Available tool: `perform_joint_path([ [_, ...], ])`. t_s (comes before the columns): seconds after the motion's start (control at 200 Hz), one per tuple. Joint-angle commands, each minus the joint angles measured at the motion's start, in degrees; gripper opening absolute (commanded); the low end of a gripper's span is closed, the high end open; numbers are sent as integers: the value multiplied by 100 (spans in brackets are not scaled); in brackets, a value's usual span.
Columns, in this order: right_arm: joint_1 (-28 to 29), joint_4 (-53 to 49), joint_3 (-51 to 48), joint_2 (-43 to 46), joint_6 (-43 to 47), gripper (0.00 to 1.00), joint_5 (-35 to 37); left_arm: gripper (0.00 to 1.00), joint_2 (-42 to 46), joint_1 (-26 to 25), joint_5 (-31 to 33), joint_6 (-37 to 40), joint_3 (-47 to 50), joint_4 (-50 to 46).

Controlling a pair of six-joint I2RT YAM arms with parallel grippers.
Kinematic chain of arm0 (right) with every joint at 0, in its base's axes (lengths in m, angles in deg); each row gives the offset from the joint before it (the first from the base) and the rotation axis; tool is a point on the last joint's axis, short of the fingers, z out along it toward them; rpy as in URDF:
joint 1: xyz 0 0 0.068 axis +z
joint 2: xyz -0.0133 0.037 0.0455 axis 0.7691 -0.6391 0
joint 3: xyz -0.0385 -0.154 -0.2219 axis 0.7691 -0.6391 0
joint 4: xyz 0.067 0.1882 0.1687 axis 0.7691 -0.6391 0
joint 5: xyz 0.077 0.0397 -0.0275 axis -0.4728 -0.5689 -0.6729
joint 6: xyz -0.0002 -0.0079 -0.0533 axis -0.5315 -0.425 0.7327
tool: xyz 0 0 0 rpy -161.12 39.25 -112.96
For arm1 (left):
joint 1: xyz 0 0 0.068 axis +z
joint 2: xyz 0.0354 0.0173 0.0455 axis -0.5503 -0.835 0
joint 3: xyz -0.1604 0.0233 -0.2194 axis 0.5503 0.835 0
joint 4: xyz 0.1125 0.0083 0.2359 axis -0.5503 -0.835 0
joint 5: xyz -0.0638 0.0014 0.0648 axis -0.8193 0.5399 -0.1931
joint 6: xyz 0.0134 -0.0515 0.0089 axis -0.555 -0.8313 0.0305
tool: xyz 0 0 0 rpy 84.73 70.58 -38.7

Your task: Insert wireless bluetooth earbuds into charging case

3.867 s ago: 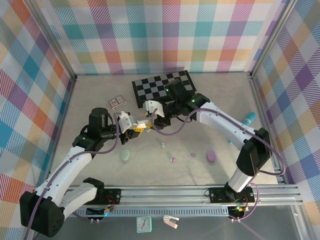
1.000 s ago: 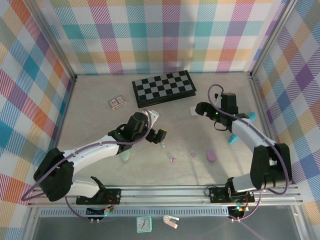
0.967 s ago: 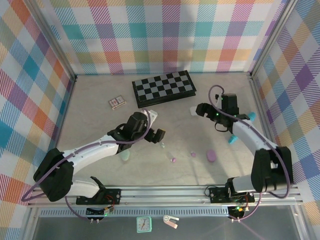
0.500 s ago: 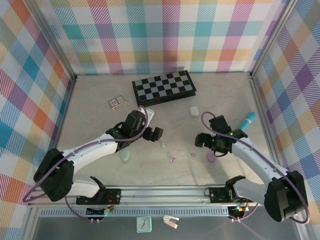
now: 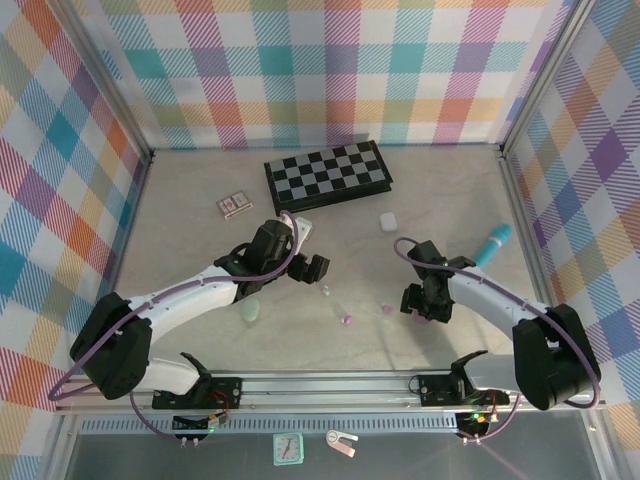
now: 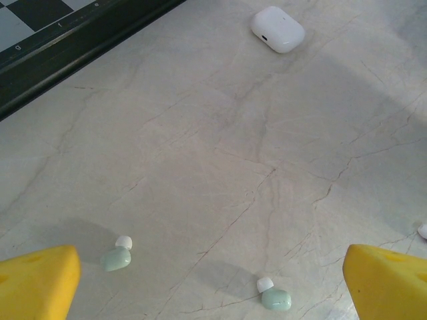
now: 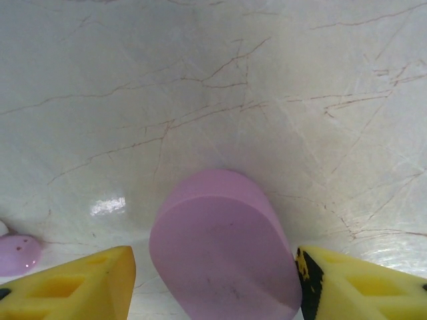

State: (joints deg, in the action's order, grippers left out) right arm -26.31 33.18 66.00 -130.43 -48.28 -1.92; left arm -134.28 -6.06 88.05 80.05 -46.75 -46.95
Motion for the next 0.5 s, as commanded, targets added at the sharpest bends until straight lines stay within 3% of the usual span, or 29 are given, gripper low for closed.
perform_joint_path([
  [0.0, 62, -65, -45, 34, 33, 57, -138, 100, -57, 15, -75, 21, -142, 132],
  [0.495, 319, 28, 370, -286, 577, 41, 38, 100, -20, 81, -198, -41, -144, 129],
])
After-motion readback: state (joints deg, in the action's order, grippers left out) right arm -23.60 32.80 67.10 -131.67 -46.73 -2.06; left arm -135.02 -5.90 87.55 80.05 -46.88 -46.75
